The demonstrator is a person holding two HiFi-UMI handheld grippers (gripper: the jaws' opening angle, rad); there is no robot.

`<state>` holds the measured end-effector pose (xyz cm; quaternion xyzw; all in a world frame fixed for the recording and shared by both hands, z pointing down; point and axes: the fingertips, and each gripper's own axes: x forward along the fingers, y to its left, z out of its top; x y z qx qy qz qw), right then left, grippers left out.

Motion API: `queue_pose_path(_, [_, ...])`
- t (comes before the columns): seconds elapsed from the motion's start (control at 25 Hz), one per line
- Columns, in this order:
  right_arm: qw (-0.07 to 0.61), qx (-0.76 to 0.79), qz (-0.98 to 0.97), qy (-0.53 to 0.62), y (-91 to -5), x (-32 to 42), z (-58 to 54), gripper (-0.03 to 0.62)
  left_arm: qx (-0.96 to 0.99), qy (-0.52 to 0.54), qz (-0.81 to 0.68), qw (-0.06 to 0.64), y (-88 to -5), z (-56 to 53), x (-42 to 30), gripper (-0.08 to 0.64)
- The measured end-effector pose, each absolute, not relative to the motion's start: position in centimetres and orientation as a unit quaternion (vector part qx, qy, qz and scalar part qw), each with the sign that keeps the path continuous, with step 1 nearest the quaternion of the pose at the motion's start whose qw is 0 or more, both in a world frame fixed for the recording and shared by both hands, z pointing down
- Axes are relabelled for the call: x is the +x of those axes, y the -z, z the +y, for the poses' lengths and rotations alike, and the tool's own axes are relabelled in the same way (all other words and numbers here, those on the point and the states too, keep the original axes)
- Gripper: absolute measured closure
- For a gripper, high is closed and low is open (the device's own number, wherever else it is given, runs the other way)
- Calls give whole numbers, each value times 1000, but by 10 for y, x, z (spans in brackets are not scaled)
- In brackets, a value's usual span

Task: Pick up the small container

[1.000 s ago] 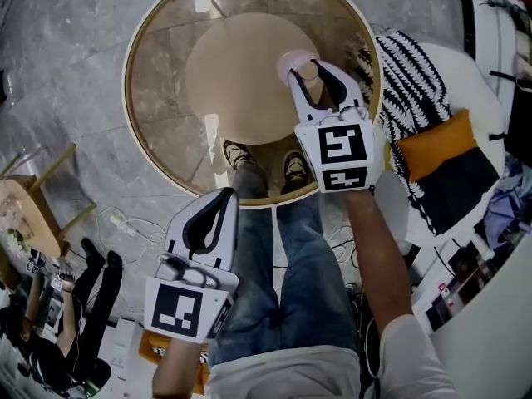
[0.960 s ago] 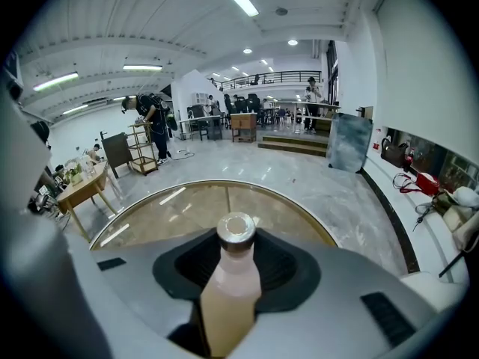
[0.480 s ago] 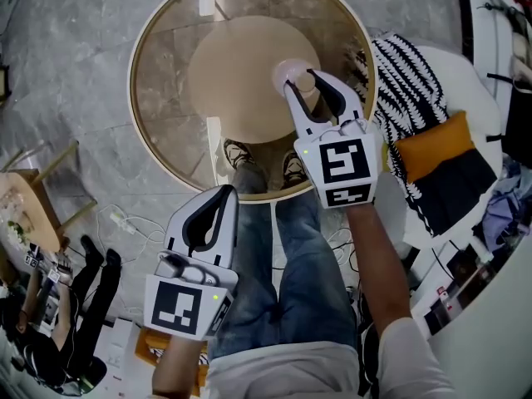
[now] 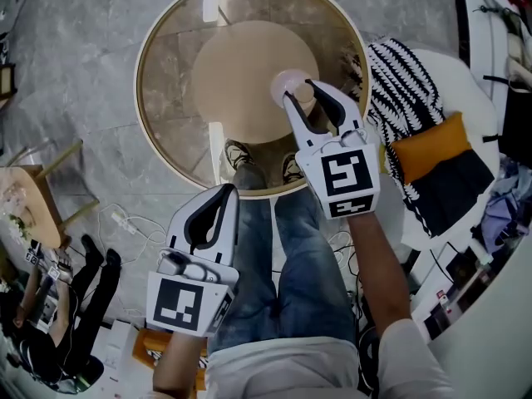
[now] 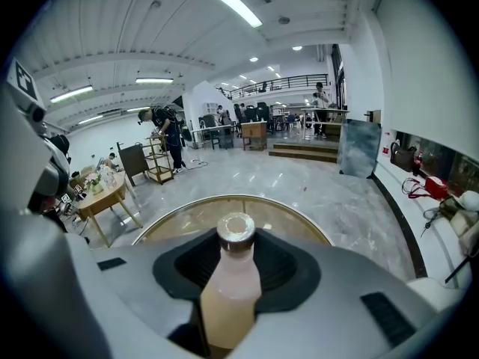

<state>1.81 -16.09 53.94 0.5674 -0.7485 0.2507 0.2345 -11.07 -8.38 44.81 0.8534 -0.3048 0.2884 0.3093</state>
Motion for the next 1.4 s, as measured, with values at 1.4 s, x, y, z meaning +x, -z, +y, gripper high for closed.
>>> queue_pose_path(1.4, [243, 522, -785, -228, -437, 17, -94, 445, 871, -256, -317, 274, -381, -55, -90, 541])
